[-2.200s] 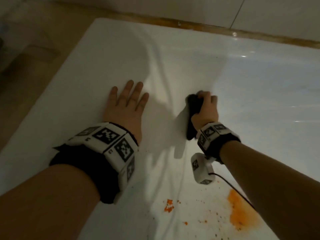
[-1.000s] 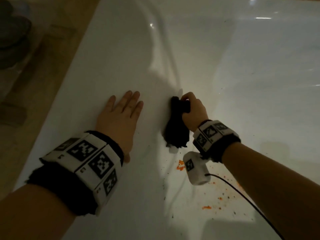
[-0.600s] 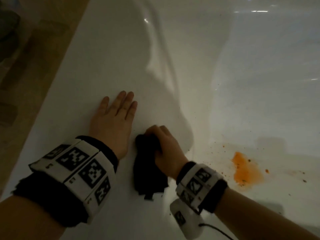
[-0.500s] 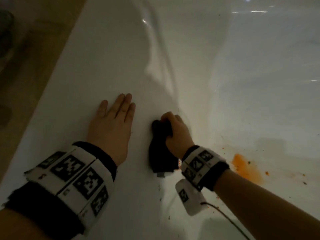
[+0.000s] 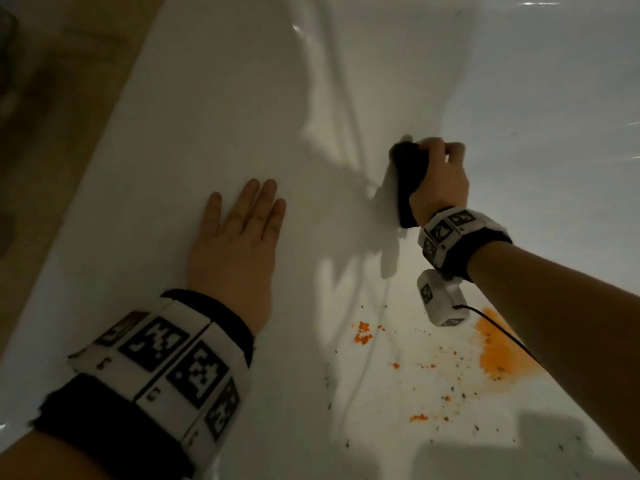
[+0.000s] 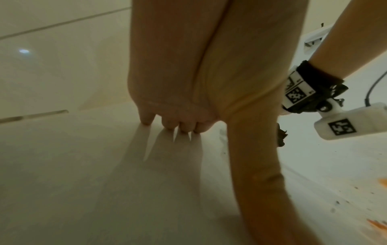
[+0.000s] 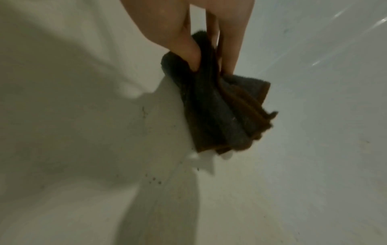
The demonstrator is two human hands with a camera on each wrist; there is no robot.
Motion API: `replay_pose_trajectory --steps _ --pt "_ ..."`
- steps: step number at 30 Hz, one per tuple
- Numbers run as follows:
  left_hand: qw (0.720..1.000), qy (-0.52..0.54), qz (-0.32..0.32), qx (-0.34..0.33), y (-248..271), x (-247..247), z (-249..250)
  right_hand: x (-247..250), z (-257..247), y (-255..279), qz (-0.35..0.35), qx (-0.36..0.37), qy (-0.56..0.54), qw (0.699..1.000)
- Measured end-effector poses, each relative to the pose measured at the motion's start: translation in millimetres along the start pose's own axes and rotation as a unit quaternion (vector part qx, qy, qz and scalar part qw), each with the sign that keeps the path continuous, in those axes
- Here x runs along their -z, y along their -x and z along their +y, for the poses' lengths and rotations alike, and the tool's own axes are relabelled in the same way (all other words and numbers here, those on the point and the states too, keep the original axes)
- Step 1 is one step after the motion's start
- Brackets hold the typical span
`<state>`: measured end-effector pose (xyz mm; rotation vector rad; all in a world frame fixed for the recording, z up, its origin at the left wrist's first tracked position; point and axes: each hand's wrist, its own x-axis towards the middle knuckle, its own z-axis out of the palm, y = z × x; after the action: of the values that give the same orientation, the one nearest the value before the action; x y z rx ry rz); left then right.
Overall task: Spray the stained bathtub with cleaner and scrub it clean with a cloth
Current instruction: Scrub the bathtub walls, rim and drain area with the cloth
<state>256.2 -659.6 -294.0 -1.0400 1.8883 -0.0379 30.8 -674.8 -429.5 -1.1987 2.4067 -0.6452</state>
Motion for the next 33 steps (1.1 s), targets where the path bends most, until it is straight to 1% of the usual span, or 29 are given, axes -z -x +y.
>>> replay_pose_trajectory --steps 2,4,5,7,9,10,11,12,13,14,15,16,17,18,19,20,22,24,26,27,28,30,31,32,33 --pt "1.0 0.0 0.004 0.0 -1.1 -0.2 0.9 -6.9 -1.3 1.4 -0.055 -0.016 -0.011 0.998" --pt "1.0 0.002 0.009 -0.001 -2.4 -0.8 1.6 -12.8 -5.5 10.3 -0.082 -0.036 -0.057 0.994" --pt "1.0 0.005 0.013 0.001 -3.4 -1.6 2.1 -15.8 -7.0 20.1 -0.094 -0.02 -0.071 0.993" --pt "1.0 0.016 0.026 0.004 -6.2 -3.1 3.4 -21.4 -5.2 51.2 -0.127 0.059 -0.071 0.988" --pt "0.999 0.029 0.035 0.009 -7.6 -4.9 4.7 -22.7 2.5 93.0 -0.169 0.173 -0.053 0.969" --pt "0.999 0.032 0.038 0.012 -8.5 -5.5 5.1 -20.4 6.7 112.2 -0.217 0.23 -0.027 0.948" --pt "0.999 0.033 0.039 0.015 -9.0 -5.9 5.1 -18.4 10.7 125.4 -0.283 0.272 0.01 0.92" --pt "0.998 0.034 0.042 0.015 -8.7 -6.0 5.2 -17.2 16.1 130.0 -0.336 0.295 0.046 0.893" --pt "0.998 0.034 0.045 0.015 -8.2 -5.9 5.3 -11.1 14.2 126.2 -0.35 0.3 0.057 0.886" --pt "0.998 0.031 0.045 0.013 -8.1 -6.4 5.2 -5.5 7.4 116.2 -0.32 0.288 0.033 0.902" --pt "0.999 0.028 0.045 0.013 -7.9 -6.6 5.0 0.7 -0.9 101.9 -0.258 0.252 -0.023 0.933" --pt "0.999 0.024 0.046 0.013 -8.0 -6.9 5.4 5.5 -11.6 80.9 -0.163 0.196 -0.112 0.961" --pt "0.999 0.02 0.048 0.016 -8.1 -7.3 5.9 11.6 -22.7 61.0 -0.068 0.153 -0.179 0.969" --pt "0.998 0.019 0.051 0.019 -8.5 -7.6 6.6 17.0 -35.7 40.7 0.01 0.141 -0.201 0.969" --pt "0.998 0.02 0.053 0.021 -9.2 -7.4 7.3 19.8 -49.5 22.1 0.058 0.137 -0.199 0.969" --pt "0.998 0.021 0.054 0.022 -10.3 -8.0 7.6 20.5 -62.6 6.8 0.072 0.134 -0.198 0.968" --pt "0.998 0.019 0.052 0.022 -10.7 -8.1 7.4 14.9 -82.9 -11.4 0.025 0.154 -0.163 0.974" --pt "0.998 0.022 0.048 0.022 -10.1 -8.7 7.1 5.5 -87.0 -8.3 -0.013 0.191 -0.136 0.972" --pt "0.998 0.024 0.045 0.025 -10.5 -7.2 8.2 -5.2 -72.6 8.4 -0.015 0.264 -0.103 0.959" --pt "0.999 0.023 0.039 0.027 -10.0 -5.6 8.7 -10.4 -60.1 20.8 -0.041 0.303 -0.065 0.95" --pt "0.999 0.022 0.031 0.028 -8.9 -3.7 9.3 -16.6 -45.2 33.9 -0.088 0.336 -0.021 0.937" --pt "0.999 0.018 0.016 0.028 -6.5 -0.8 8.8 -25.3 -16.9 64.5 -0.184 0.399 0.048 0.897" --pt "1.0 0.017 0.009 0.025 -5.0 0.4 7.8 -24.5 -5.1 74.5 -0.205 0.421 0.059 0.882" --pt "1.0 0.016 0.004 0.021 -3.6 0.5 6.4 -22.0 5.2 76.7 -0.201 0.415 0.038 0.887" --pt "1.0 0.014 0.001 0.019 -2.8 0.2 5.3 -16.1 11.2 73.2 -0.166 0.374 -0.012 0.912"
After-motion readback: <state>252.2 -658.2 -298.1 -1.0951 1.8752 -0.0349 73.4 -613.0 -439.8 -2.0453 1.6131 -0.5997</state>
